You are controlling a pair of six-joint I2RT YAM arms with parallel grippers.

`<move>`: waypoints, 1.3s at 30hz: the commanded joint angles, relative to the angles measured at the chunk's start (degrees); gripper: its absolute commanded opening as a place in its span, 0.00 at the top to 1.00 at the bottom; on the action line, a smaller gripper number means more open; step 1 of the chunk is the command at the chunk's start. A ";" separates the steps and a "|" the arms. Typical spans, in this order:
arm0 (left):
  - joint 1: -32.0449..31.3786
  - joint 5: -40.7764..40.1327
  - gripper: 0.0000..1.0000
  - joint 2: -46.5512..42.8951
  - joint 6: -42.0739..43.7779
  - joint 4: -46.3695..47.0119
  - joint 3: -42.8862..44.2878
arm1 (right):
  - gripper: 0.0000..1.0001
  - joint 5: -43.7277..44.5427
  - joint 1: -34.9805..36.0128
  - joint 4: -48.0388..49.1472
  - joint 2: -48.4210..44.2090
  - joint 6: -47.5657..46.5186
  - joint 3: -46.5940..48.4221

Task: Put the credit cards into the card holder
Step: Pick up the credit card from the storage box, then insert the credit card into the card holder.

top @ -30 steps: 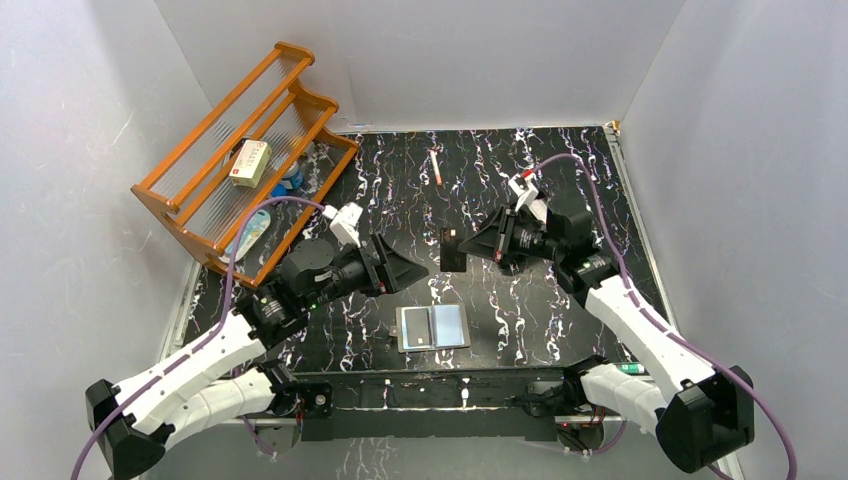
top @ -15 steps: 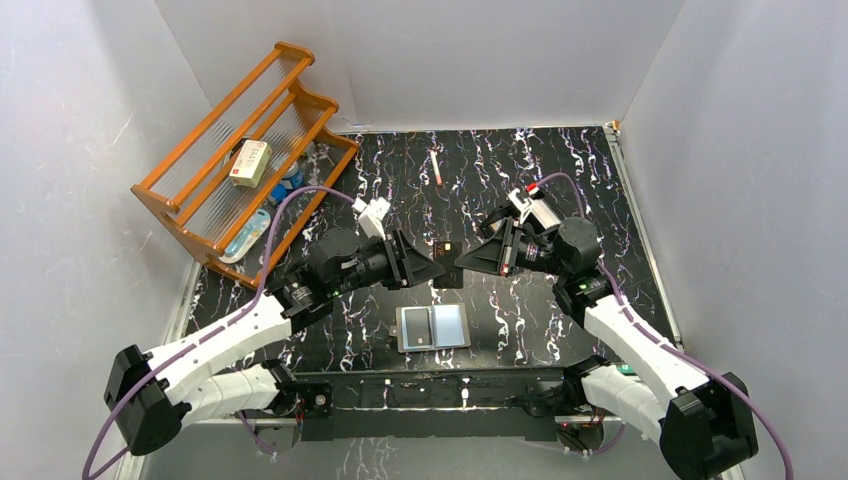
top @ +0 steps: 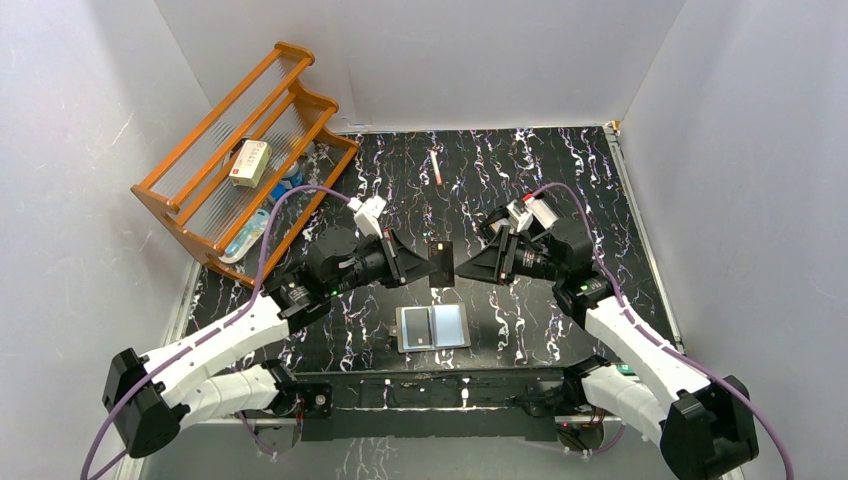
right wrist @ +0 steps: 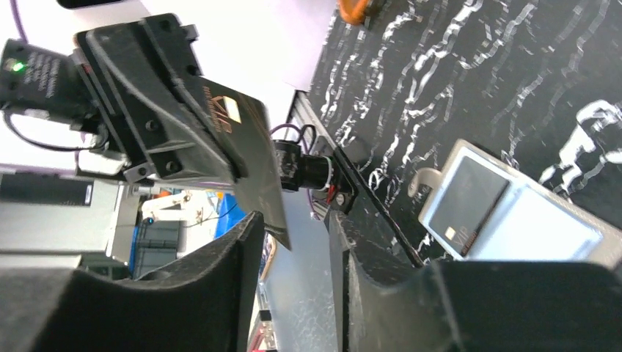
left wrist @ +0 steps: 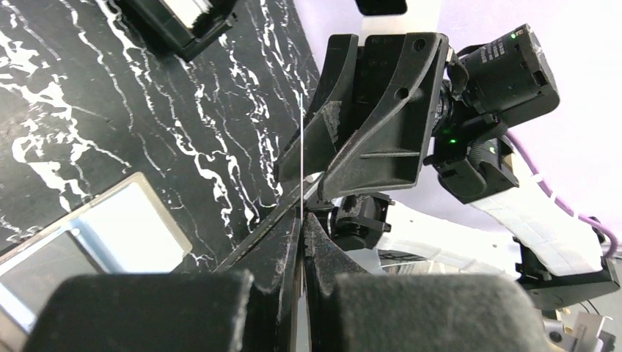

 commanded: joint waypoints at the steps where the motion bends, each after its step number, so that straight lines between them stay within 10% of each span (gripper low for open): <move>1: 0.30 -3.98 1.00 -2.31 0.42 -5.28 -0.90 | 0.49 6.08 0.29 -12.47 -1.32 -5.00 2.98; 14: 0.28 -3.41 1.00 1.18 -4.41 -8.61 -10.07 | 0.51 23.77 0.37 -29.02 1.45 -13.52 0.68; 39: 0.28 0.76 1.00 13.22 -8.52 3.76 -17.61 | 0.59 35.21 16.05 -27.73 23.35 -15.91 4.98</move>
